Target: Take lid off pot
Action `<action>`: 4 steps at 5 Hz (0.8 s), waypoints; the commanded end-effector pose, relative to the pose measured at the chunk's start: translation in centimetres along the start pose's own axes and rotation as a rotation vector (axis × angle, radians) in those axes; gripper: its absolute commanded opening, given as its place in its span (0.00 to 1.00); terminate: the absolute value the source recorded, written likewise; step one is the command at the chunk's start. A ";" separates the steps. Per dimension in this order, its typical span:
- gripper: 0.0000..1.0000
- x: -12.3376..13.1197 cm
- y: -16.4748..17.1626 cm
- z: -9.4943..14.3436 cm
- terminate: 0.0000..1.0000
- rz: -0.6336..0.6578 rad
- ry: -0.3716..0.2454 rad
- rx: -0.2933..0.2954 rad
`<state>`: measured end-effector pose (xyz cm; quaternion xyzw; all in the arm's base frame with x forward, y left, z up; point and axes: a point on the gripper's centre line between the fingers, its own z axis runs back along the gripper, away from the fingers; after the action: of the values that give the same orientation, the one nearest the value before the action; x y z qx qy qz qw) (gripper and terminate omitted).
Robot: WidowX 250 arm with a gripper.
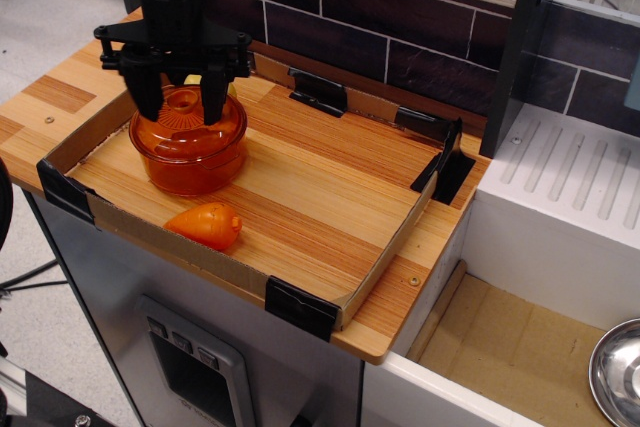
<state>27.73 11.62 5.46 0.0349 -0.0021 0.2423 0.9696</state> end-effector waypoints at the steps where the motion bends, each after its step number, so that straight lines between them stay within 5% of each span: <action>1: 0.00 0.6 0.4 1.1 0.00 0.038 -0.037 -0.007; 4: 0.00 1.0 -2.0 6.1 0.00 0.066 -0.026 -0.046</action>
<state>28.97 9.43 9.57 0.0118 0.0125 0.2722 0.9621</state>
